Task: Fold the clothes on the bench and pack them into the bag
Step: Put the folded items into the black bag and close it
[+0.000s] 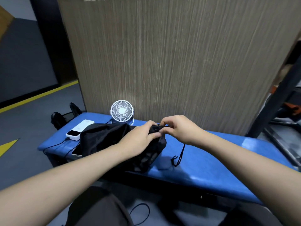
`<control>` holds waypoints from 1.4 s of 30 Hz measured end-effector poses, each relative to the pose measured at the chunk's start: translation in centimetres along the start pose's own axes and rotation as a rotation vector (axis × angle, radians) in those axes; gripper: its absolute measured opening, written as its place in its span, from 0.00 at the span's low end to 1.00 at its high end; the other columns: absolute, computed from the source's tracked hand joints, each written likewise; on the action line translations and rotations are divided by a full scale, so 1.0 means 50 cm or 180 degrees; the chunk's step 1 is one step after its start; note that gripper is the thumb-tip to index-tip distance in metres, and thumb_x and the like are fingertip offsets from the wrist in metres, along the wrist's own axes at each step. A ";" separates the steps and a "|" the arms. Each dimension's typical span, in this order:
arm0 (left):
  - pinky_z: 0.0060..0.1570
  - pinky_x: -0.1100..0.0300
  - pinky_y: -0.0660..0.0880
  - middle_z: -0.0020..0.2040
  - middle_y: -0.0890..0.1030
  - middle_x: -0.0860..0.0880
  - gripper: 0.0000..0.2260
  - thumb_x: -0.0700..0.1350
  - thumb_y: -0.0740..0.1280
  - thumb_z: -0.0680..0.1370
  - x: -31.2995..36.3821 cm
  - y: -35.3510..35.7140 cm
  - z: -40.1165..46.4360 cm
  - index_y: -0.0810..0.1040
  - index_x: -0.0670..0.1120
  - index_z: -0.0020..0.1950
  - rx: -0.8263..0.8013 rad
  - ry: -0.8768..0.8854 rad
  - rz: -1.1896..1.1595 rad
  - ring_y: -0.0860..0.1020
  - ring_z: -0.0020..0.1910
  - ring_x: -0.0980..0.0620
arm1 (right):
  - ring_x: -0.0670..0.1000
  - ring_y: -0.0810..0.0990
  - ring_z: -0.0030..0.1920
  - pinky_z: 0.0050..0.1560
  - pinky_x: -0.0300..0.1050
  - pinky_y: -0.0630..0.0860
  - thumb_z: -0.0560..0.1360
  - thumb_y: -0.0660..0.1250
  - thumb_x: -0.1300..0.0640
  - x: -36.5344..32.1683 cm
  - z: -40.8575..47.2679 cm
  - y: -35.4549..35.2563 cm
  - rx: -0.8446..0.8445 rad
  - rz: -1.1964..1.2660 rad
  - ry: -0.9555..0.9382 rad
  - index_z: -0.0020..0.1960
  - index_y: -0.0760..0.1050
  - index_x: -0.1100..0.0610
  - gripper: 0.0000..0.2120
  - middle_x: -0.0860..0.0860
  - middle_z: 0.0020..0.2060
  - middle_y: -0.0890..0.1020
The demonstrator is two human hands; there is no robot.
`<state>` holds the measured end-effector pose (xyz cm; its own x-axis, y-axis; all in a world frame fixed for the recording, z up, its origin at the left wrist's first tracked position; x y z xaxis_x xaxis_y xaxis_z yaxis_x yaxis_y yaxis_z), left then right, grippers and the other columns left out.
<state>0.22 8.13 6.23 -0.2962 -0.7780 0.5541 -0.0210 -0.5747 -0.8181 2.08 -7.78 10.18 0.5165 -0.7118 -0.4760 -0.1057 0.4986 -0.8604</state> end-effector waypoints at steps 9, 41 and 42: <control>0.55 0.52 0.74 0.65 0.77 0.51 0.19 0.42 0.56 0.81 -0.062 -0.023 -0.019 0.65 0.53 0.71 -0.0038 0.0238 0.1212 0.77 0.60 0.45 | 0.44 0.69 0.28 0.33 0.44 0.64 0.79 0.67 0.47 0.060 -0.003 -0.080 -0.0052 -0.0718 0.0097 0.38 0.76 0.44 0.11 0.39 0.25 0.74; 0.52 0.50 0.74 0.58 0.80 0.55 0.13 0.55 0.53 0.83 0.023 -0.027 0.000 0.71 0.55 0.63 0.0141 0.0566 0.1462 0.77 0.58 0.51 | 0.42 0.78 0.56 0.61 0.36 0.71 0.72 0.76 0.53 0.053 0.015 0.016 -0.0070 0.0020 -0.0428 0.63 0.77 0.52 0.21 0.45 0.55 0.81; 0.54 0.49 0.75 0.59 0.80 0.55 0.13 0.54 0.54 0.83 0.022 -0.027 0.001 0.71 0.56 0.65 0.0129 0.0570 0.1441 0.77 0.59 0.51 | 0.42 0.78 0.55 0.59 0.34 0.71 0.71 0.78 0.53 0.039 0.020 0.027 -0.0152 0.0195 -0.0452 0.62 0.77 0.53 0.21 0.45 0.54 0.82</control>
<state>-0.05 8.06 7.95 -0.4266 -0.8982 0.1059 0.1840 -0.2009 -0.9622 3.78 -8.00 8.26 0.6223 -0.6022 -0.5001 -0.1792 0.5124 -0.8399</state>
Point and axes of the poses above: each hand's wrist, its own z-axis towards the middle knuckle, its own y-axis out of the palm, x = y × z, the point moved 4 cm from there along z, towards the middle knuckle
